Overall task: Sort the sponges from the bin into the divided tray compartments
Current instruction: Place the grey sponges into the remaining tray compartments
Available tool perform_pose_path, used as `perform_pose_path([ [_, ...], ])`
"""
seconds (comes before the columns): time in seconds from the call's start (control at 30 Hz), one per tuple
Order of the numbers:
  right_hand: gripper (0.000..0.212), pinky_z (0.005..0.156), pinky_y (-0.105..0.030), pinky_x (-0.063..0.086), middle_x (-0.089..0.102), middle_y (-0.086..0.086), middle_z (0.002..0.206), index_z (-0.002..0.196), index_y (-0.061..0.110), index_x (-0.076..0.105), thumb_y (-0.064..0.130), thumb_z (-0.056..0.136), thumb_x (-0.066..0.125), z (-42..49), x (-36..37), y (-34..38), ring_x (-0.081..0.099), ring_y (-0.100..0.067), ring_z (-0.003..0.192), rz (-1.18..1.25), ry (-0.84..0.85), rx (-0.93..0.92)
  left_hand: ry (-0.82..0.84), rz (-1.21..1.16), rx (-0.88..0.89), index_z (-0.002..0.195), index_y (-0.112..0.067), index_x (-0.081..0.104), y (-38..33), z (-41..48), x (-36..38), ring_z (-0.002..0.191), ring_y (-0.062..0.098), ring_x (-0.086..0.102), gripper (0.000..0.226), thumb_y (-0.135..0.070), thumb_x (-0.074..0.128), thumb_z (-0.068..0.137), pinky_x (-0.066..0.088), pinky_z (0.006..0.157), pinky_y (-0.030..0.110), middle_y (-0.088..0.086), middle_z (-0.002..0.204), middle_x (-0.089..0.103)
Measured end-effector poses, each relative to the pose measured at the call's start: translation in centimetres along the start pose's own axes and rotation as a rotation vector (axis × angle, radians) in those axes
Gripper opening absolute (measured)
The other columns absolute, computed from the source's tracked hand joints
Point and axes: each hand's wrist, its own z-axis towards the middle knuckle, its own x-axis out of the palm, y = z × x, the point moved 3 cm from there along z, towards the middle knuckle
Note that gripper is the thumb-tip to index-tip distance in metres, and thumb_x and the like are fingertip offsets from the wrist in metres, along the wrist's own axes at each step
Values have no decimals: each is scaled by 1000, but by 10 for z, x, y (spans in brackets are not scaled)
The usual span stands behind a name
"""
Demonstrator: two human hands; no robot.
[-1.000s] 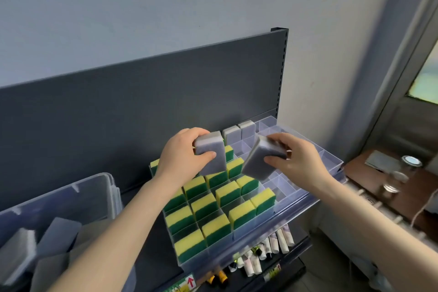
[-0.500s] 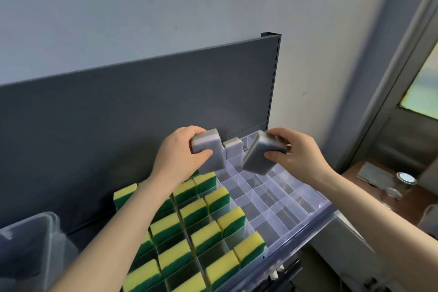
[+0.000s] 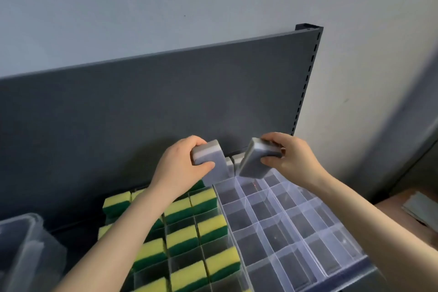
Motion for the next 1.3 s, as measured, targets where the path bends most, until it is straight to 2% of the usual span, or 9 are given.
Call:
perform_pose_path([
  [0.27,41,82,-19,39,65,5,104,112,16,64,8,73,73,28,10,-36,54,-9,89,-16,177,-136,-20,52,-139,102,-30,55,-14,1,31,84,4,54,33,-32,75,76,45,68,22,-16,95,57],
  [0.37,41,81,-18,38,65,3,105,112,15,64,7,73,72,30,17,-45,53,-8,89,8,232,-160,-16,76,-165,102,-29,56,-17,1,41,84,5,55,32,-31,75,76,43,66,18,-15,95,58],
  [0.47,42,84,-18,39,66,2,108,113,14,64,7,73,73,33,21,-51,56,-10,93,23,256,-184,-12,107,-178,103,-29,55,-19,-2,51,85,4,54,33,-31,75,77,41,65,14,-16,96,56],
  [0.63,43,87,-20,42,65,2,112,115,16,63,10,74,73,33,29,-57,59,-17,102,-3,288,-219,12,135,-190,110,-28,55,-18,-6,63,90,7,55,37,-33,74,78,49,76,24,-15,101,56],
  [0.77,41,86,-20,42,65,3,111,115,16,63,10,76,71,32,32,-61,59,-17,101,-30,306,-226,37,137,-203,118,-27,54,-16,-9,70,93,7,54,42,-34,72,80,48,79,23,-13,109,57],
  [1.0,40,87,-28,47,64,2,108,114,18,62,9,76,69,28,40,-64,58,-19,99,-49,345,-218,58,131,-182,112,-29,54,-19,-6,74,91,10,55,39,-33,73,79,52,80,28,-11,108,59],
  [1.13,42,86,-22,45,64,3,109,116,18,62,9,75,69,28,43,-66,58,-17,99,-56,365,-208,111,134,-191,120,-28,55,-15,-6,77,103,9,55,45,-32,73,79,49,87,26,-13,116,58],
  [1.3,44,83,-23,46,64,3,107,115,19,62,8,73,69,29,49,-68,59,-18,96,-81,401,-187,192,170,-192,117,-28,59,-14,-5,87,98,11,57,42,-31,74,78,49,79,24,-11,114,60],
])
